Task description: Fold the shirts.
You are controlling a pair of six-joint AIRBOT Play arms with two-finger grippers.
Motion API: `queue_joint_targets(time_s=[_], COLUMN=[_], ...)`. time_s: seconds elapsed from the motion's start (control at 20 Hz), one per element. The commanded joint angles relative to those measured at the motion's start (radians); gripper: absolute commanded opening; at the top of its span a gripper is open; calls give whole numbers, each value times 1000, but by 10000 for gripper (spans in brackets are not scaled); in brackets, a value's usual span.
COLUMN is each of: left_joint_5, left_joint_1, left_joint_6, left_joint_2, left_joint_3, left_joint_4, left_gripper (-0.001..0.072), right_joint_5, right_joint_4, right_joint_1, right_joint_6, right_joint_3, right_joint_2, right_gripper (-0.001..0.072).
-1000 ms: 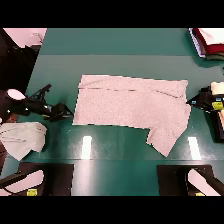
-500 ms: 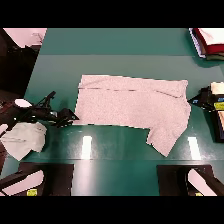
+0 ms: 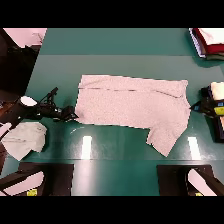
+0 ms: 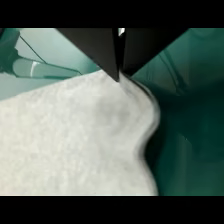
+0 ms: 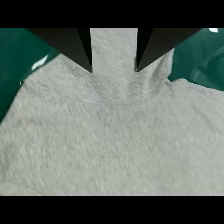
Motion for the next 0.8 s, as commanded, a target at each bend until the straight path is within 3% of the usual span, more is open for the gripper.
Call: queue_joint_targets(time_s=[0.0, 0.3, 0.5, 0.7, 0.75], left_joint_5=[-61, -66, -79, -77, -77], left_joint_1=[-3, -3, -3, -3, -3], left_joint_6=[29, 39, 40, 47, 47], left_joint_2=[1, 1, 1, 1, 1], left_joint_3=[79, 113, 113, 113, 113], left_joint_4=[3, 6, 6, 8, 10], left_gripper=[21, 21, 21, 21, 21], right_joint_5=[33, -53, -148, -229, -230], right_joint_4=[-100, 25, 133, 145, 150], right_joint_1=[-47, -172, -174, -174, -174], right_joint_6=[49, 48, 21, 21, 15], right_joint_3=[-134, -409, -460, -458, -458], right_joint_2=[0, 0, 0, 0, 0], right_gripper=[305, 305, 304, 303, 243])
